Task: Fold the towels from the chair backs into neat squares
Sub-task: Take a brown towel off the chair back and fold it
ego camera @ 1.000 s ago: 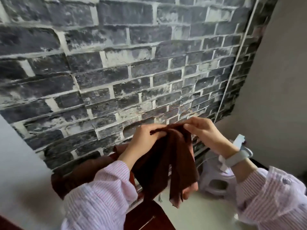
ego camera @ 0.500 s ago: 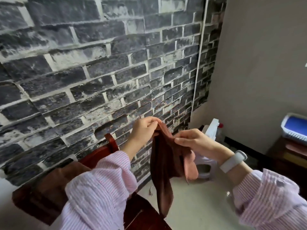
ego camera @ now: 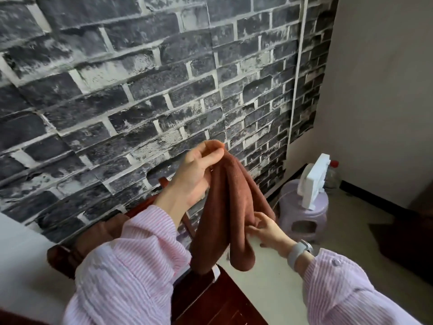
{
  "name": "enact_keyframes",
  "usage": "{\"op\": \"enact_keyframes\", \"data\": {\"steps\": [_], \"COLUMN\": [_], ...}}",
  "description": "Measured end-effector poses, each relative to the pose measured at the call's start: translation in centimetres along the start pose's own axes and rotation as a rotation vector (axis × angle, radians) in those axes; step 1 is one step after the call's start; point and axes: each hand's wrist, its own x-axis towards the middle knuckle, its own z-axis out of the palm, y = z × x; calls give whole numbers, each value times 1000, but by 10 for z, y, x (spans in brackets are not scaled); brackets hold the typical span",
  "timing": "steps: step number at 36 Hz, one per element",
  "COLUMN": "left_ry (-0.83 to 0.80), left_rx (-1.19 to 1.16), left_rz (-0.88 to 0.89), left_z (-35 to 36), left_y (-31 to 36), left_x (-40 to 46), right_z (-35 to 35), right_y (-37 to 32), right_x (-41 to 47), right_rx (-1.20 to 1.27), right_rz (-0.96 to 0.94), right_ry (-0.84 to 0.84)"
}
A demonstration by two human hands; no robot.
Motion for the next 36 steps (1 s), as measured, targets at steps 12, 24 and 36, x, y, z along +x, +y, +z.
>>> {"op": "enact_keyframes", "data": {"steps": [12, 24, 36], "left_ry": [350, 150, 292], "left_rx": [567, 542, 536], "left_rz": [-289, -542, -754], "left_z": [-88, -95, -136], "left_y": [-39, -94, -137], "left_x": [-23, -36, -63], "right_z": [-16, -10, -38], "right_y": [-10, 15, 46], "right_x": [24, 16, -5], "right_rx": [460, 963, 590], "right_rz": [58, 374, 288], "right_ry": [377, -68, 266]}}
